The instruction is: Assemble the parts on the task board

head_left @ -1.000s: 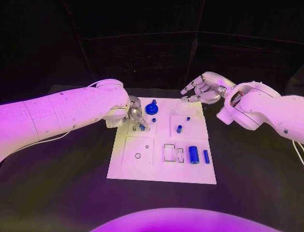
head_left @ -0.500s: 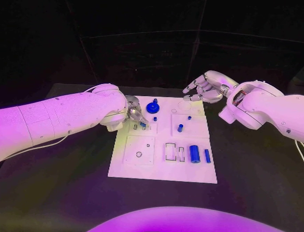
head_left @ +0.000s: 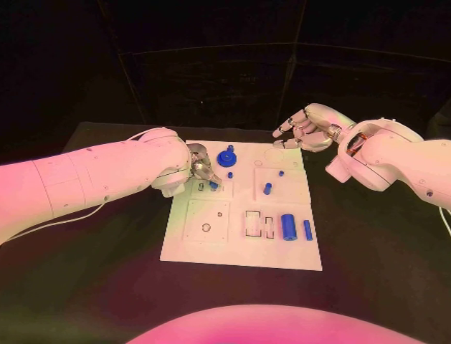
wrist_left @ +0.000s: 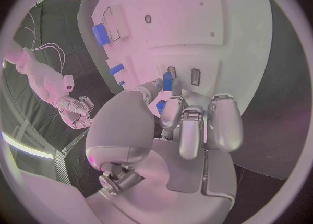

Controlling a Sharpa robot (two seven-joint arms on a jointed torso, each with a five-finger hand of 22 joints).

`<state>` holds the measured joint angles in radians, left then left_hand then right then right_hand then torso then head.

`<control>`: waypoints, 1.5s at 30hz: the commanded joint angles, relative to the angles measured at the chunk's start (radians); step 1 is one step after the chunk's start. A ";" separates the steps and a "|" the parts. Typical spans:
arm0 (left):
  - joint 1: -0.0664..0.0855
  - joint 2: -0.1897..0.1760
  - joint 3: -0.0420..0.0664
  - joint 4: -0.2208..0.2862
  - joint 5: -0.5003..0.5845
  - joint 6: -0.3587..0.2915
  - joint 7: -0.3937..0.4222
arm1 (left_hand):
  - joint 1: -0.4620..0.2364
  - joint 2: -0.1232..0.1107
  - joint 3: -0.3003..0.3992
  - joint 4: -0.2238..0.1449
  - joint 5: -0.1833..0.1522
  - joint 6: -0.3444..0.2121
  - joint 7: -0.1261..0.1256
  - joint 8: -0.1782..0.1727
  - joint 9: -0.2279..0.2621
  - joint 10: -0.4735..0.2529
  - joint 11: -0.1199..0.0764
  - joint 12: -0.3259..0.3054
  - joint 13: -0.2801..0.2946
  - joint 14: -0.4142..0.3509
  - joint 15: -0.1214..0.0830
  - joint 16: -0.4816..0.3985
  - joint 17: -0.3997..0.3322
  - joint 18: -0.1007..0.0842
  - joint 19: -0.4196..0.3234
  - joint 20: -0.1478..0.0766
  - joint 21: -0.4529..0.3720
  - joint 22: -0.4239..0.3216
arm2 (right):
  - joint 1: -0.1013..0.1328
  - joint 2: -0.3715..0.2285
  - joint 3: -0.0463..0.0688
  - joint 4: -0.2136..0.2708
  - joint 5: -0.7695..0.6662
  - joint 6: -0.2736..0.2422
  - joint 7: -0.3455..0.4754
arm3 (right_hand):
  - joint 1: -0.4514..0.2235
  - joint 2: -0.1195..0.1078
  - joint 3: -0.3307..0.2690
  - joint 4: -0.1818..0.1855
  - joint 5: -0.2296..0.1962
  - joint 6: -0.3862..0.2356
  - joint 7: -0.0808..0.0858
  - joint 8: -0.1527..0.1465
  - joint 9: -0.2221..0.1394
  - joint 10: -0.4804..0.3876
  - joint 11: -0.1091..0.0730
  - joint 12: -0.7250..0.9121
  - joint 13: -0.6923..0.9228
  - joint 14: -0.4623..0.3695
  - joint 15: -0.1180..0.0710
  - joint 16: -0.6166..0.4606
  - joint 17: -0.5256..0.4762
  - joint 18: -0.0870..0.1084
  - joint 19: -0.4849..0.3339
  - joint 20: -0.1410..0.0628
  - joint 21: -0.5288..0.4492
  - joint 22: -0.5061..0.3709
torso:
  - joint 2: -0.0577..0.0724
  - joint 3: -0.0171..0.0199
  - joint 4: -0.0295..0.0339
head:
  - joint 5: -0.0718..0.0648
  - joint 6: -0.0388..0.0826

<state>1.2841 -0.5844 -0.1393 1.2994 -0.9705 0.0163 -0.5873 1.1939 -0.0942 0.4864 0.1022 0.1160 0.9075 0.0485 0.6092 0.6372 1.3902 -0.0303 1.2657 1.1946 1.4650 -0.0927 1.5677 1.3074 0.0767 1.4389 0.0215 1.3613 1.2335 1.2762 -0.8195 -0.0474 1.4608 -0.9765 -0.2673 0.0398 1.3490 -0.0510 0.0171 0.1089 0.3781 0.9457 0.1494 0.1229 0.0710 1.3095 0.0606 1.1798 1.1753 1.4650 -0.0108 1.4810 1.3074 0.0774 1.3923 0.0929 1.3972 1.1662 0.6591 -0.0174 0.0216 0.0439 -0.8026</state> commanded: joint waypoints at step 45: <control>-0.008 -0.022 -0.002 0.024 -0.020 0.081 -0.030 | -0.019 -0.003 0.174 -0.139 -0.001 0.002 -0.010 0.010 0.015 0.003 -0.004 -0.018 -0.020 0.106 0.002 0.003 0.263 -0.008 0.006 0.000 0.001 0.011 | 0.002 0.002 0.000 -0.005 -0.002 0.016 0.010 | 0.008 0.001 -0.003 -0.003 0.005 0.005 -0.002 0.005 -0.001 -0.001 -0.003 0.003 -0.002 0.069 -0.008 -0.004 0.102 0.002 -0.001 -0.005 -0.007 -0.002 | 0.000 0.0001 0.0003 | 0.004 -0.009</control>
<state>1.2818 -0.6058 -0.1380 1.3213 -0.9835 0.0646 -0.5991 1.1807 -0.1027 0.5126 0.1033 0.1088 0.9056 0.0459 0.6158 0.6504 1.3900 -0.0301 1.2528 1.1756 1.4651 -0.0926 1.5677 1.3073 0.0767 1.4389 0.0215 1.3613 1.2433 1.2761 -0.8175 -0.0475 1.4545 -0.9765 -0.2588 0.0409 1.3490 -0.0510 0.0171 0.1089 0.3781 0.9457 0.1494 0.1229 0.0710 1.3095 0.0606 1.1798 1.1751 1.4650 -0.0108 1.4810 1.3081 0.0773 1.3924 0.0929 1.3972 1.1653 0.6591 -0.0171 0.0207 0.0468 -0.8116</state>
